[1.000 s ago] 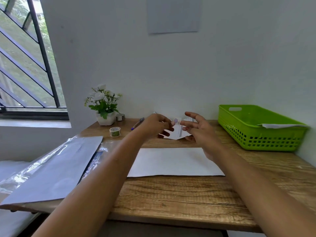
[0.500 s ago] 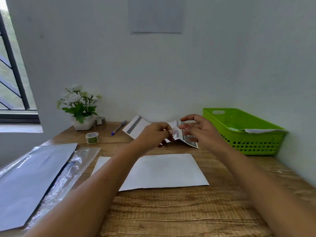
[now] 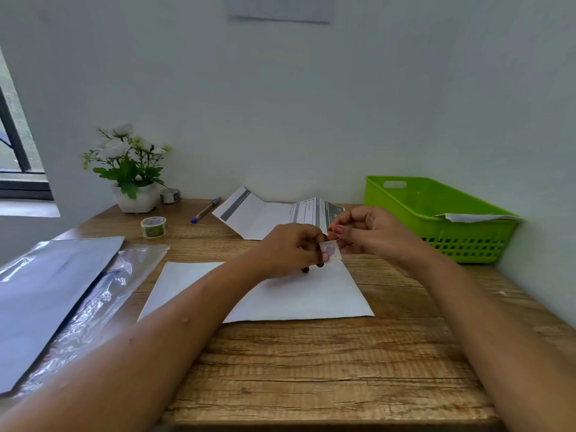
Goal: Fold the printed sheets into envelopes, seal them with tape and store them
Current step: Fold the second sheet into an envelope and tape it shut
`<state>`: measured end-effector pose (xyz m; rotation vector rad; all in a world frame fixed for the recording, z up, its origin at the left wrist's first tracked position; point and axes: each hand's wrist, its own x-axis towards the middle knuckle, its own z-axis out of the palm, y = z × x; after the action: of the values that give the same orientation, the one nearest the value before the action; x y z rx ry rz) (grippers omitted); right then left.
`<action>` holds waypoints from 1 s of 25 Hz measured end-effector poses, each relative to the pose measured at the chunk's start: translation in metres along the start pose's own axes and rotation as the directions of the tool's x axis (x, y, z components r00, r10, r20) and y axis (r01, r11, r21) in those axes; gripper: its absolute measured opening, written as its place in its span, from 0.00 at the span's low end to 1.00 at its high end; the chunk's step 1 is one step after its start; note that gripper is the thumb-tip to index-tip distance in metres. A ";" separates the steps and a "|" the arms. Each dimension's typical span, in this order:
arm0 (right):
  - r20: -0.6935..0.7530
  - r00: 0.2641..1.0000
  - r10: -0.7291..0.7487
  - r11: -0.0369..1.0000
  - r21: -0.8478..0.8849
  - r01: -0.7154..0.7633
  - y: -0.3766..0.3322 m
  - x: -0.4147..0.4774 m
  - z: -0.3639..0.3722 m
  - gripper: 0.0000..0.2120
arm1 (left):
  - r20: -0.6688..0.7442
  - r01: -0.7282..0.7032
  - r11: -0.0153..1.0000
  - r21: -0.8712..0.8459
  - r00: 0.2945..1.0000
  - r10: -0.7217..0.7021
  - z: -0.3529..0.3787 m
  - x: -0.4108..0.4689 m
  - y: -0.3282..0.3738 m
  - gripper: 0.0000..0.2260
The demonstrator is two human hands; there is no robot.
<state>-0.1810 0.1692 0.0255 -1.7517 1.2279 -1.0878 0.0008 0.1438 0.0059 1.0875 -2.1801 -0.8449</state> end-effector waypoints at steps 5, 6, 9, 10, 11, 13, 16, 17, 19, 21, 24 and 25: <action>0.053 0.997 0.047 0.994 -0.103 -0.042 0.000 -0.004 0.002 0.04 | 0.032 0.058 0.996 -0.066 0.998 -0.055 0.000 -0.001 -0.002 0.10; 0.036 0.998 0.051 0.992 -0.119 -0.047 0.000 -0.004 0.003 0.03 | 0.039 0.065 0.995 -0.080 0.997 -0.062 0.000 -0.001 -0.002 0.10; -0.001 0.997 0.073 0.989 -0.130 -0.072 0.002 -0.003 0.005 0.02 | 0.049 0.086 0.990 -0.111 0.996 -0.081 0.000 -0.001 -0.003 0.09; -0.009 0.997 0.079 0.988 -0.131 -0.079 0.003 -0.003 0.006 0.02 | 0.052 0.090 0.990 -0.110 0.995 -0.085 0.000 -0.001 -0.003 0.09; -0.015 0.996 0.083 0.988 -0.130 -0.084 0.003 -0.003 0.006 0.02 | 0.055 0.095 0.990 -0.102 0.994 -0.090 0.000 0.000 -0.003 0.09; -0.019 0.996 0.084 0.988 -0.127 -0.085 0.004 -0.003 0.007 0.02 | 0.057 0.113 0.990 -0.089 0.992 -0.108 0.000 0.001 -0.004 0.10; -0.027 0.996 0.087 0.987 -0.137 -0.089 0.006 0.000 0.007 0.02 | 0.068 0.145 0.984 -0.101 0.988 -0.139 0.001 0.002 -0.005 0.11; -0.033 0.995 0.092 0.985 -0.144 -0.095 0.007 0.000 0.006 0.02 | 0.079 0.155 0.983 -0.097 0.986 -0.148 0.002 0.002 -0.005 0.11; -0.054 0.993 0.107 0.981 -0.159 -0.115 0.010 0.001 0.005 0.03 | 0.108 0.176 0.982 -0.068 0.980 -0.168 0.002 0.001 -0.004 0.11; -0.077 0.989 0.126 0.975 -0.173 -0.138 0.014 0.002 0.005 0.04 | 0.122 0.184 0.982 -0.037 0.976 -0.178 0.001 0.000 -0.003 0.12; -0.088 0.987 0.136 0.970 -0.190 -0.151 0.017 0.004 0.005 0.02 | 0.095 0.176 0.984 -0.009 0.980 -0.175 0.002 -0.002 -0.002 0.13; -0.087 0.987 0.135 0.970 -0.191 -0.150 0.017 0.004 0.005 0.02 | 0.078 0.172 0.985 -0.004 0.982 -0.171 0.003 -0.002 -0.002 0.13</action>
<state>-0.1819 0.1612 0.0093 -1.7499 1.5276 -0.9818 0.0009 0.1453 0.0018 1.2713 -2.1647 -0.9874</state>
